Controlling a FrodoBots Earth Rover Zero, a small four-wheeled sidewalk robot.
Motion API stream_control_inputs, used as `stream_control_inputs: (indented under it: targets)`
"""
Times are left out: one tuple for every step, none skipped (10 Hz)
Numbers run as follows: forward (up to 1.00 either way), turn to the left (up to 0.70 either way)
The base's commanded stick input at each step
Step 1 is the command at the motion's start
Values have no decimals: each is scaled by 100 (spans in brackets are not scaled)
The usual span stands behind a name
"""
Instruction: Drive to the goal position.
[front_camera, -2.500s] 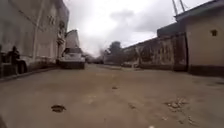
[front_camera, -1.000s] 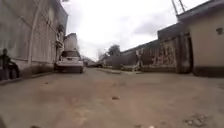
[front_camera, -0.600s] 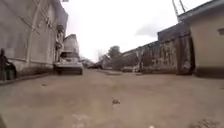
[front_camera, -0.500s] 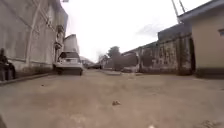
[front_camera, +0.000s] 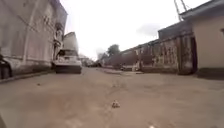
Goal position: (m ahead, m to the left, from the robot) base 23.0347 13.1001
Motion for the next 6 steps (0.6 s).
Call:
stream_control_inputs:
  targets:
    - [30, 0]
    - [30, 0]
    - [30, 0]
    - [30, 0]
    - [30, 0]
    - [30, 0]
